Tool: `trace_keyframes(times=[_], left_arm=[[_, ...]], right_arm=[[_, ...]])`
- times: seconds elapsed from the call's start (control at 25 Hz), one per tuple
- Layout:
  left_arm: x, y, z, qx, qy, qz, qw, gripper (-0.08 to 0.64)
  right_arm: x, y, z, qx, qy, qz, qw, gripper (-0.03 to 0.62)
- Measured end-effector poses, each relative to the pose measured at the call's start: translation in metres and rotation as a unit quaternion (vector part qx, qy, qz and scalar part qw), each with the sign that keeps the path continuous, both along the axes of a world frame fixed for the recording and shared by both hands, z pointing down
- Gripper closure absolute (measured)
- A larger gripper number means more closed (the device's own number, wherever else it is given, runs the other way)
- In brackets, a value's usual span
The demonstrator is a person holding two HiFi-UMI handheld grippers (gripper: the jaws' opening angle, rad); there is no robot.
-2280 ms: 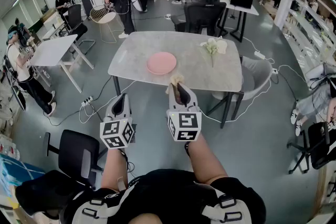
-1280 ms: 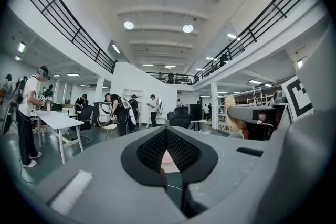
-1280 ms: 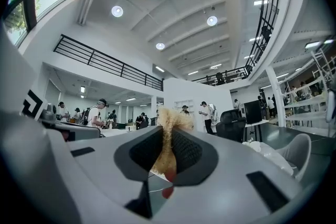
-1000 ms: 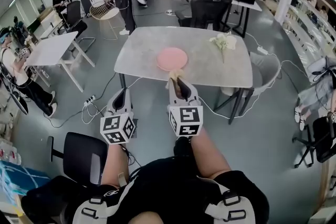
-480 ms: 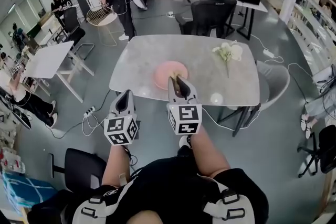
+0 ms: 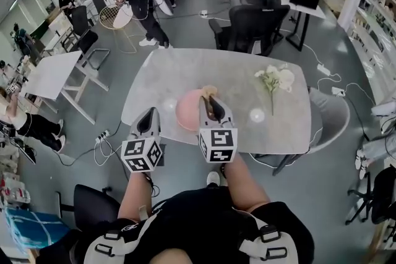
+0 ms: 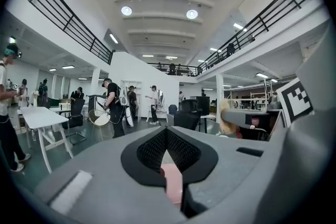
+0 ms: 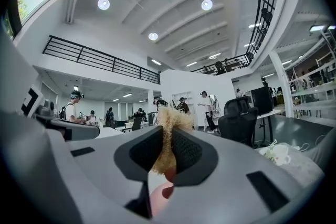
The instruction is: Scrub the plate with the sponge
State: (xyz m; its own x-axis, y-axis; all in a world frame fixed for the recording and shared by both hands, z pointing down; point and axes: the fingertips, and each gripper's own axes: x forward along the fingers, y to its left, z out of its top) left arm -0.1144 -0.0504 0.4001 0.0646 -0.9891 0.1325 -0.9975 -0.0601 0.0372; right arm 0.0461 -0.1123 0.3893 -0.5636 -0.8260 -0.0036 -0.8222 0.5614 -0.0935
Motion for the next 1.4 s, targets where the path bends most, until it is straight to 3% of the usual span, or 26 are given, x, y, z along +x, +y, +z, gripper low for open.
trace_keyframes(times=[0.24, 0.56, 0.92, 1.2, 1.4], left_arm=[[-0.007, -0.062, 0.010, -0.021, -0.009, -0.015, 0.9996, 0.561], [-0.018, -0.115, 0.035, -0.041, -0.007, -0.012, 0.9990, 0.561], [-0.046, -0.167, 0.075, -0.098, -0.013, 0.042, 0.9942, 0.561], [-0.062, -0.201, 0.141, -0.182, -0.009, 0.105, 0.9776, 0.465], [-0.062, -0.215, 0.218, -0.267, -0.003, 0.133, 0.9546, 0.456]], right_arm=[[-0.006, -0.060, 0.008, -0.013, 0.004, -0.014, 1.000, 0.540], [-0.009, -0.101, 0.030, -0.035, 0.022, -0.009, 0.999, 0.540], [-0.024, -0.131, 0.039, -0.047, 0.042, 0.031, 0.998, 0.540], [-0.028, -0.145, 0.053, -0.076, 0.061, 0.080, 0.992, 0.539], [-0.022, -0.152, 0.072, -0.102, 0.077, 0.106, 0.986, 0.538]])
